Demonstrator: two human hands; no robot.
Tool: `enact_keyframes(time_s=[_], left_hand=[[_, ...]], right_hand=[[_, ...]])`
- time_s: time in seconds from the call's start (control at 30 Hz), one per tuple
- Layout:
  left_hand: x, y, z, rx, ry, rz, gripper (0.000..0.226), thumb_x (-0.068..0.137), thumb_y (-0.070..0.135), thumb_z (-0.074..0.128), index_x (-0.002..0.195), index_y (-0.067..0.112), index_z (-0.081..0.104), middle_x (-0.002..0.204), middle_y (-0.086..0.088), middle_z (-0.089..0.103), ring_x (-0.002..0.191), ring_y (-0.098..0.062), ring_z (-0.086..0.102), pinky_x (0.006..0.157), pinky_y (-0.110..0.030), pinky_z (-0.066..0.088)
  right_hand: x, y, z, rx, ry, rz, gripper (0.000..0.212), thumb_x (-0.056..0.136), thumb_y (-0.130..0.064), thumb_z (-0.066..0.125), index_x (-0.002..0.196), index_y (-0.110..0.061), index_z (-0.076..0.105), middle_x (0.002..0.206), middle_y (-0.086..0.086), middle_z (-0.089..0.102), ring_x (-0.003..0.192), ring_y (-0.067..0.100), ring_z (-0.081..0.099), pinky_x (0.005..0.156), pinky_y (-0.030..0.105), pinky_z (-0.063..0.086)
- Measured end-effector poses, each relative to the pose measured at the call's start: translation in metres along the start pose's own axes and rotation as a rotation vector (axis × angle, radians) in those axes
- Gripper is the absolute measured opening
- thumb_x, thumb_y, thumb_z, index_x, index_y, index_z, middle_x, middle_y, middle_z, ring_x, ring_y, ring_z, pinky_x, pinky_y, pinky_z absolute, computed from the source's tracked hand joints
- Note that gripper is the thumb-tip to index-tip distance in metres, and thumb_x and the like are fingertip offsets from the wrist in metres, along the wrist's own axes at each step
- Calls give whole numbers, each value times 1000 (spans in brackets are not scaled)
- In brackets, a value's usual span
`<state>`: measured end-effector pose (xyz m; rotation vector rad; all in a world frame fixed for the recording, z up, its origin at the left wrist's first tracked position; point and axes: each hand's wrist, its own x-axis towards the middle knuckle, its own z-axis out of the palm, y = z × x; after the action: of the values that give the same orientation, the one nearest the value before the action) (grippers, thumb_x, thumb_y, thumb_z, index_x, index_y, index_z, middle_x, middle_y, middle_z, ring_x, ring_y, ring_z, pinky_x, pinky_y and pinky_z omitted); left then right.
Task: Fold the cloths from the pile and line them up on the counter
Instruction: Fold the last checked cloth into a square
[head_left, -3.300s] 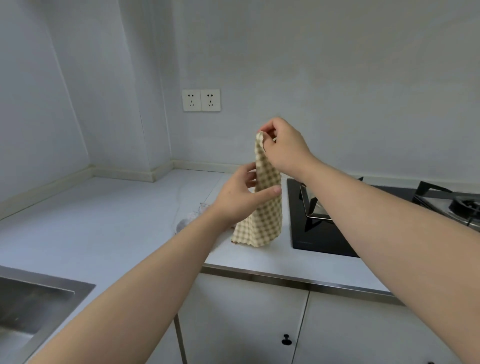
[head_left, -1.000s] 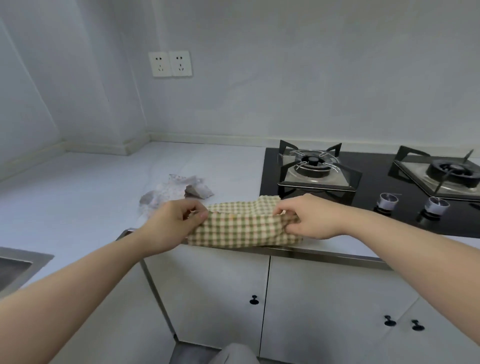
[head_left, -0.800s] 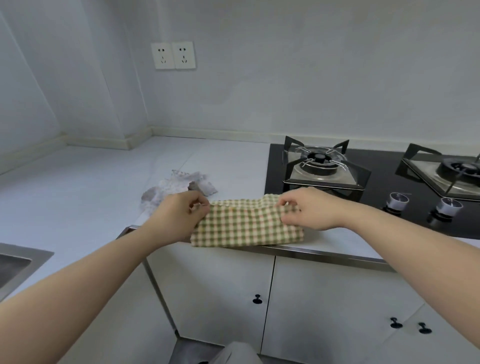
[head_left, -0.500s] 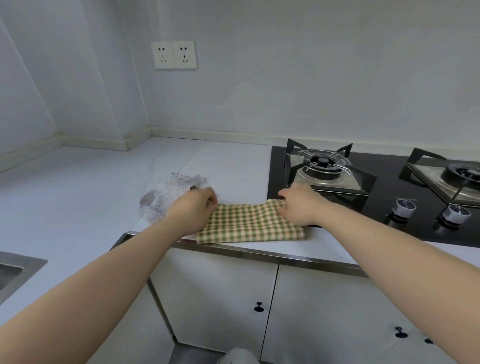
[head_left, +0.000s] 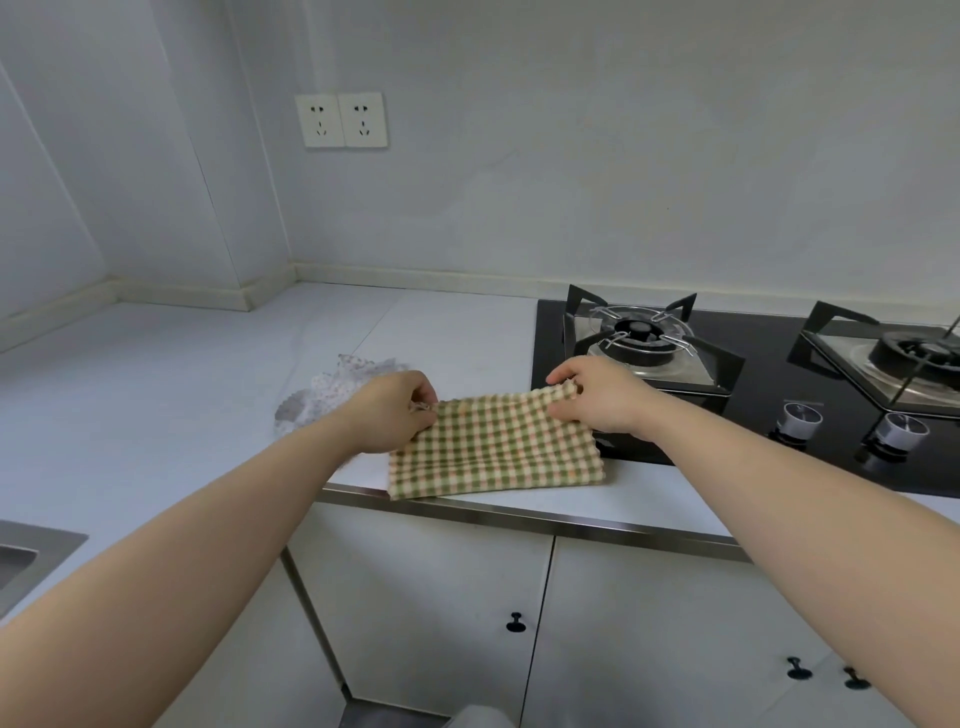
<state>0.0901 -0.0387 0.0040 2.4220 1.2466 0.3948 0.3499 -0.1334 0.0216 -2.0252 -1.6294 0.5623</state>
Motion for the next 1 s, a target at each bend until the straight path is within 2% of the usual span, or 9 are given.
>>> enact_keyframes(time_s=[0.07, 0.13, 0.27, 0.37, 0.47, 0.57, 0.67, 0.8, 1.0], left_hand=[[-4, 4, -7, -40, 42, 2, 8, 92, 17, 65, 96, 21, 60, 91, 5, 62, 73, -7, 58, 61, -18, 44], [-8, 7, -16, -84, 71, 5, 13, 88, 12, 68, 96, 21, 62, 90, 6, 62, 71, -5, 58, 60, -14, 45], [-17, 11, -32, -105, 78, -5, 18, 84, 13, 75, 95, 26, 69, 90, 8, 65, 79, -6, 60, 61, -10, 41], [-22, 15, -40, -92, 101, -2, 14, 81, 15, 78, 87, 27, 72, 83, 8, 69, 77, -6, 62, 61, -8, 41], [-27, 21, -44, -112, 129, 3, 13, 78, 13, 81, 83, 23, 75, 77, 7, 68, 70, -5, 60, 58, -8, 42], [-30, 25, -47, -126, 121, 1, 12, 80, 11, 80, 86, 20, 75, 76, 1, 68, 58, -2, 57, 50, -8, 42], [-31, 28, -49, -143, 93, -8, 11, 82, 8, 77, 89, 17, 75, 78, -7, 70, 45, -3, 56, 47, -16, 47], [-34, 31, -53, -165, 68, -12, 12, 85, 5, 74, 89, 17, 74, 75, -8, 70, 50, -17, 64, 56, -30, 57], [-39, 40, -55, -161, 71, -18, 14, 87, 4, 71, 87, 17, 75, 76, -7, 72, 58, -22, 70, 67, -36, 61]], right_hand=[[-1, 1, -4, 7, 15, -8, 42, 80, -22, 80, 120, -22, 65, 107, 2, 67, 96, 17, 65, 89, 35, 54], [-6, 0, -10, 41, 28, -16, 37, 78, -19, 82, 112, -22, 69, 104, 2, 71, 96, 19, 68, 92, 40, 55], [-20, -2, -25, 66, 52, -66, 17, 84, -20, 79, 96, -18, 68, 86, -2, 74, 81, 13, 69, 77, 27, 52], [-30, -4, -33, 34, 41, -98, 12, 87, -24, 76, 94, -19, 67, 77, -10, 71, 71, 2, 64, 66, 18, 46], [-38, -6, -39, 29, 26, -107, 12, 88, -26, 75, 96, -20, 68, 82, -10, 73, 74, -1, 66, 66, 17, 45], [-44, -6, -44, 10, 29, -126, 14, 90, -36, 71, 97, -24, 71, 89, -7, 75, 86, 4, 68, 76, 19, 50], [-50, -6, -49, -46, 27, -144, 13, 92, -42, 66, 94, -31, 71, 95, -12, 72, 94, 2, 64, 77, 19, 47], [-57, -7, -54, -102, 51, -149, 23, 94, -44, 62, 101, -25, 75, 100, -10, 72, 95, 3, 62, 69, 13, 41], [-61, -7, -59, -74, 34, -139, 13, 84, -35, 78, 90, -25, 73, 88, -4, 72, 87, 10, 67, 75, 24, 50]])
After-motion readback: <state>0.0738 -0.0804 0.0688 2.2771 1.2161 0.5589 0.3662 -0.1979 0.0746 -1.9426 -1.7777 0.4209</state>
